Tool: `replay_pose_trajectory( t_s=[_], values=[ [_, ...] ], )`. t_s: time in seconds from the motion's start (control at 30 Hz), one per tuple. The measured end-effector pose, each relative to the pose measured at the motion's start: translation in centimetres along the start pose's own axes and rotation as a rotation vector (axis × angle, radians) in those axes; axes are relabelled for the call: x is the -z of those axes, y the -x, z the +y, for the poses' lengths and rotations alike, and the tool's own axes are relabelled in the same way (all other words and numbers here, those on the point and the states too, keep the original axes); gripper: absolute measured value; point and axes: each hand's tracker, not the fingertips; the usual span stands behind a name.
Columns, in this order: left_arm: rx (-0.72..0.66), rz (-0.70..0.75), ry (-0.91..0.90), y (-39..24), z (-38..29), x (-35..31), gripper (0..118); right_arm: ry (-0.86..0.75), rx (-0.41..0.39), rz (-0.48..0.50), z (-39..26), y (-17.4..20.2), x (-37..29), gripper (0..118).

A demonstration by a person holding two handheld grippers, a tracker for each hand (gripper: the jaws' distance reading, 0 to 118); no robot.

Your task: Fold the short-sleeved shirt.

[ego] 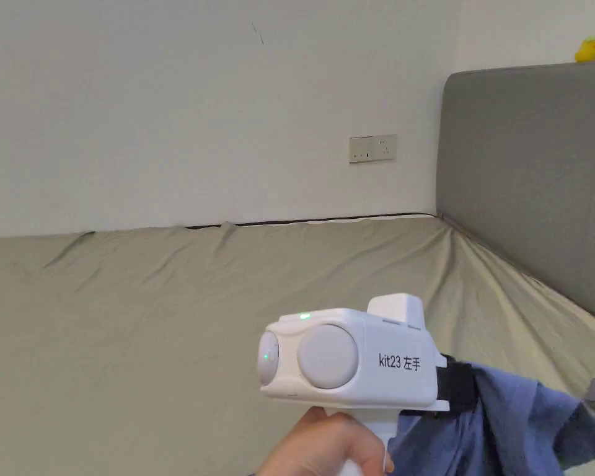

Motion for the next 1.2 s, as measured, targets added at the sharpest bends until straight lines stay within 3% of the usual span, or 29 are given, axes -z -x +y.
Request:
replay_pose_trajectory(
  t_s=[0.07,0.1,0.13,0.17,0.2,0.23,0.37,0.43,0.47,0.53,0.63,0.7,0.73,0.8,0.93,1.1,1.13,1.2],
  values=[
    [-0.071,0.062,0.074,1.3,-2.3,2.7,0,0.025,-0.027,-0.016,-0.7,-0.4,-0.2,0],
    [-0.102,0.092,0.103,1.7,-3.6,3.6,6,0.035,-0.035,-0.017,-1.0,-0.5,-0.2,0],
    [-0.14,0.123,0.123,1.9,-4.5,4.0,27,0.045,-0.033,-0.021,-1.3,-0.6,-0.1,0],
    [-0.151,0.152,0.148,2.1,-5.2,4.2,77,0.057,-0.028,-0.019,-1.6,-0.8,0.1,0],
    [-0.139,0.173,0.175,2.2,-5.5,4.1,107,0.07,-0.021,-0.014,-1.8,-0.8,0.2,0],
    [-0.142,0.162,0.164,2.3,-6.0,3.6,118,0.077,-0.021,-0.012,-2.2,0.2,1.1,0],
    [-0.206,0.099,0.028,3.2,-6.0,-3.0,114,0.094,-0.054,0.024,-2.7,2.0,1.2,0],
    [-0.236,0.151,-0.043,3.6,-5.8,-7.6,108,0.087,-0.045,0.056,-2.7,3.0,0.7,0],
    [-0.228,0.175,-0.103,3.3,-6.2,-10.5,96,0.08,-0.028,0.073,-2.6,3.6,0.3,0],
    [-0.199,0.273,-0.23,2.9,-7.0,-16.4,92,0.067,-0.005,0.12,-2.5,4.6,-0.1,0],
    [-0.108,0.505,-0.415,1.7,-9.8,-24.3,54,0.059,-0.013,0.181,-2.6,6.7,-1.1,0],
    [-0.029,0.671,-0.499,1.6,-12.5,-28.1,10,0.063,-0.03,0.2,-3.1,8.3,-1.8,0],
    [-0.028,0.745,-0.512,1.7,-14.1,-29.4,0,0.068,-0.043,0.219,-3.5,9.0,-2.1,0],
    [-0.113,0.822,-0.423,2.9,-16.2,-31.4,0,0.073,-0.08,0.278,-4.1,10.5,-2.3,0],
    [-0.235,0.822,-0.402,5.3,-18.9,-33.3,0,0.129,-0.053,0.319,-5.5,12.8,-2.1,0],
    [-0.188,0.891,-0.316,9.5,-17.2,-32.2,0,0.144,-0.063,0.375,-5.8,14.4,-1.3,0],
    [-0.173,0.911,-0.299,10.7,-16.4,-31.3,11,0.145,-0.059,0.381,-5.8,14.4,-1.0,0],
    [-0.158,0.911,-0.299,13.6,-14.8,-29.6,93,0.152,-0.048,0.386,-5.9,14.1,-0.2,0]
  ],
)
